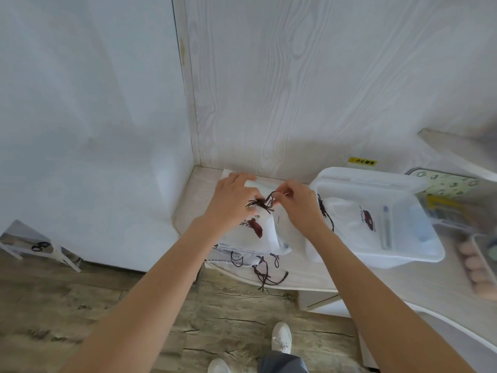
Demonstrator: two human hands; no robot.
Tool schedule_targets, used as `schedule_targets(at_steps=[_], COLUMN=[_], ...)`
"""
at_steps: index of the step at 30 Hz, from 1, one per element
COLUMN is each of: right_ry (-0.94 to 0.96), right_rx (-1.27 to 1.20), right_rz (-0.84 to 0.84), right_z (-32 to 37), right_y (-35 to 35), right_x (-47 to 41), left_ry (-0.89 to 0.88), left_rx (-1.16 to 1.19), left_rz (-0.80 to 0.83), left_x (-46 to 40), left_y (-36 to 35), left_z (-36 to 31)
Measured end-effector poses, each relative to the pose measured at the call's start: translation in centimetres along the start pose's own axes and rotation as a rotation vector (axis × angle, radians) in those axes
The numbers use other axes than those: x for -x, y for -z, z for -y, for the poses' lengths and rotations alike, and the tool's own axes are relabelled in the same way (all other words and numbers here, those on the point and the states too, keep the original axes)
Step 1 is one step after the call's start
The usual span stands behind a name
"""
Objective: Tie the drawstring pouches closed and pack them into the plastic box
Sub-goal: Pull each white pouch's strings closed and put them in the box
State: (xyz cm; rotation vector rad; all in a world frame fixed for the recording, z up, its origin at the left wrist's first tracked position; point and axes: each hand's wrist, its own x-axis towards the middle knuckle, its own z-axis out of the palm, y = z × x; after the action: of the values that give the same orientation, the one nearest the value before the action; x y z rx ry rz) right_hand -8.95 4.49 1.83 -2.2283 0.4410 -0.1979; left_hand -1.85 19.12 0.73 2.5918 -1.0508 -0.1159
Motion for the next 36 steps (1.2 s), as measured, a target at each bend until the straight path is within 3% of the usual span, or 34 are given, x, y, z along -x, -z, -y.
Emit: schedule_targets(at_steps=[3,6,10,14,17,20,24,26,28,31,36], right_ry=[-0.06,-0.157,-0.146,-0.241,-0.324,-0.474,-0.526,-0.504,-0.462,-0.377,-0.217], right_rx=[-0.211,-0.456,-0.362,-0.461,-0.82,-1.237,-1.498,-1.406,-1.142,-0.718,-0.252], right_rz=[0.028,0.119,0.242,0.159,0.134,0.076,0.049,0.064,-0.034,-0.146,-0.114], right_z=[-0.3,-1.5,-3.0,-4.1,-5.3,-7.2,-10.1,-11.5,-13.7,-16.2,-19.5], right_y=[0.7,1.6,3.1,4.4,6.7,9.8,14.1,15.6,17.0,19.0,20.7], right_x=[-0.2,-0.1,0.0,0.1,0.4,0.9,1.3,1.4,1.0,0.7,-0.2], left_ry=[-0.031,0.041,0.108,0.181,0.322,0.471,0.623,0.706,0.767,0.824,0.846], left_rx=[0.043,0.3,0.438,0.567,0.765,0.917,1.255,1.327,1.295,1.194,0.887], left_rz=[0.006,-0.051,-0.251,-0.431,-0.556,-0.58,-0.564,-0.568,-0.583,-0.576,-0.496], left_x=[-1.2,-1.6,-2.0,-3.4,-4.9,-6.6,-8.7,-9.4,-9.8,-9.7,-8.4], left_y=[0.7,2.4,4.9,6.8,7.5,6.8,3.8,2.0,-0.1,-3.3,-7.5], left_z=[-0.6,-2.0,-4.3,-6.9,-9.3,-11.6,-14.9,-16.5,-17.9,-19.4,-21.7])
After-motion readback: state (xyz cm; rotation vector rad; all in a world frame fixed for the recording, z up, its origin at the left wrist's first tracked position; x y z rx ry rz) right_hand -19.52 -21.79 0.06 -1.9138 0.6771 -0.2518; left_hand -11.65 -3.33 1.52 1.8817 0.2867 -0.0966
